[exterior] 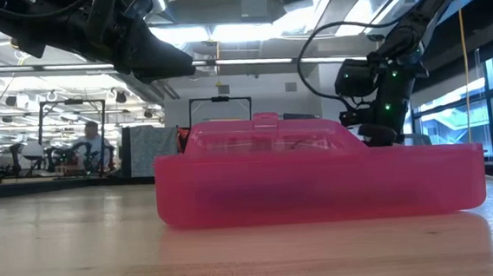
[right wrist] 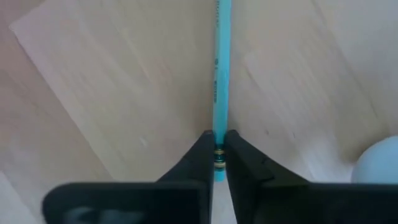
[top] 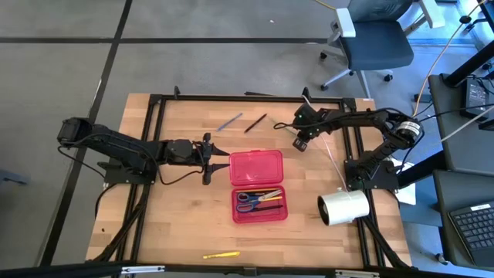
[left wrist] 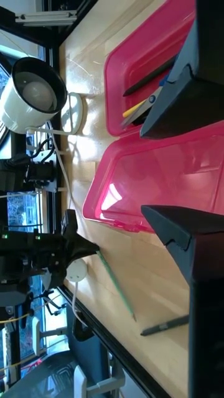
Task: Pick & place school supplies into a supply box
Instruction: Put the light blue pencil into the red supply box
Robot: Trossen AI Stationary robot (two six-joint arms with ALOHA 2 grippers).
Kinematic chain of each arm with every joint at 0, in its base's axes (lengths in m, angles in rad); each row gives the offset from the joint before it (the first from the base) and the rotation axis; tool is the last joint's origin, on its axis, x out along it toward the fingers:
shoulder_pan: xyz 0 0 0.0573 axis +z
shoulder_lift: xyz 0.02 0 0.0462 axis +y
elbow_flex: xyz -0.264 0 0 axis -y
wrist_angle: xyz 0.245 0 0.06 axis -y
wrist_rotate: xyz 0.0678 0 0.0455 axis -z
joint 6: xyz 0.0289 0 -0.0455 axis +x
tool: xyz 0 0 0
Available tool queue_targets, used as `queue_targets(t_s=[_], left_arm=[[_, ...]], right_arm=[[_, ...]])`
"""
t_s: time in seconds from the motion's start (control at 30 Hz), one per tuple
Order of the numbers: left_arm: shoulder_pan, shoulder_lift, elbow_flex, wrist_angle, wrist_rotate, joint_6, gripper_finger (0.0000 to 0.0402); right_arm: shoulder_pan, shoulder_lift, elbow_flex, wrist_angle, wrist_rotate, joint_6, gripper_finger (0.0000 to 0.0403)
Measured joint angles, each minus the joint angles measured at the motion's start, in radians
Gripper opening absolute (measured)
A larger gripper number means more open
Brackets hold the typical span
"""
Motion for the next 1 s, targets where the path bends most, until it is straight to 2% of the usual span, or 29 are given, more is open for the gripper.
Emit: queue_targets(t_s=[0.17,0.37,0.53,1.0], left_arm=[[0.0,0.0,0.0,0.0,0.0,-0.015,0.0173],[0.0,0.0,0.0,0.0,0.0,-0.023,0.0171],[0.0,0.0,0.0,0.0,0.0,-0.024,0.0171],[0.0,0.0,0.0,0.0,0.0,-0.024,0.0173]], right_arm=[[0.027,-0.002,0.001,-0.027,0.009,0.054,0.0027],[0.069,-0.004,0.002,-0.051,0.069,0.112,0.0032],[0.079,-0.033,-0.003,-0.081,0.06,0.133,0.002],[0.08,-0.157,-0.012,-0.252,0.021,0.195,0.0022]])
